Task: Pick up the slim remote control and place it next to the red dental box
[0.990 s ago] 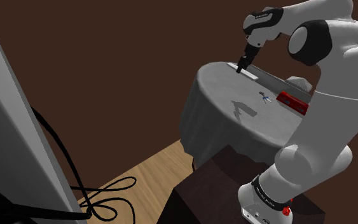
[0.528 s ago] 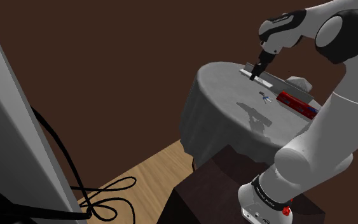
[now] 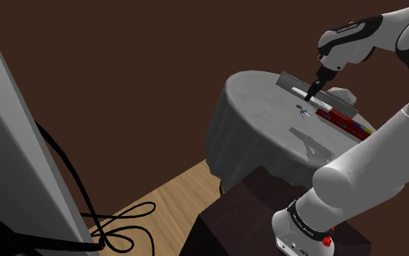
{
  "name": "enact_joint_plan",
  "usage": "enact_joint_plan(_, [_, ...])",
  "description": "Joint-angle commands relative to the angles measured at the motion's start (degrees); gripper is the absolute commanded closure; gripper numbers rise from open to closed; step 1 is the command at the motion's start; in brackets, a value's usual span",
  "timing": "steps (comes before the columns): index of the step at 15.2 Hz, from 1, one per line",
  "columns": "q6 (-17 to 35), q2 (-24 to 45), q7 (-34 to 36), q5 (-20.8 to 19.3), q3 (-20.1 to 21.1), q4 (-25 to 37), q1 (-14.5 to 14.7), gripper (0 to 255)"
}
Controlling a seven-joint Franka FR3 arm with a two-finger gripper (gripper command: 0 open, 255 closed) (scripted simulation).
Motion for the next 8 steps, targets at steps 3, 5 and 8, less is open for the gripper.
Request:
enact_joint_plan(3, [1.0, -4.7, -3.0, -3.0, -2.1, -4.9, -2.2, 255])
enact_joint_plan(5, [1.2, -6.7, -4.6, -4.3, -3.3, -6.7, -3.4, 255])
enact_joint_plan(8, [2.8, -7.3, -6.1, -4.9, -4.3, -8.7, -4.3, 255])
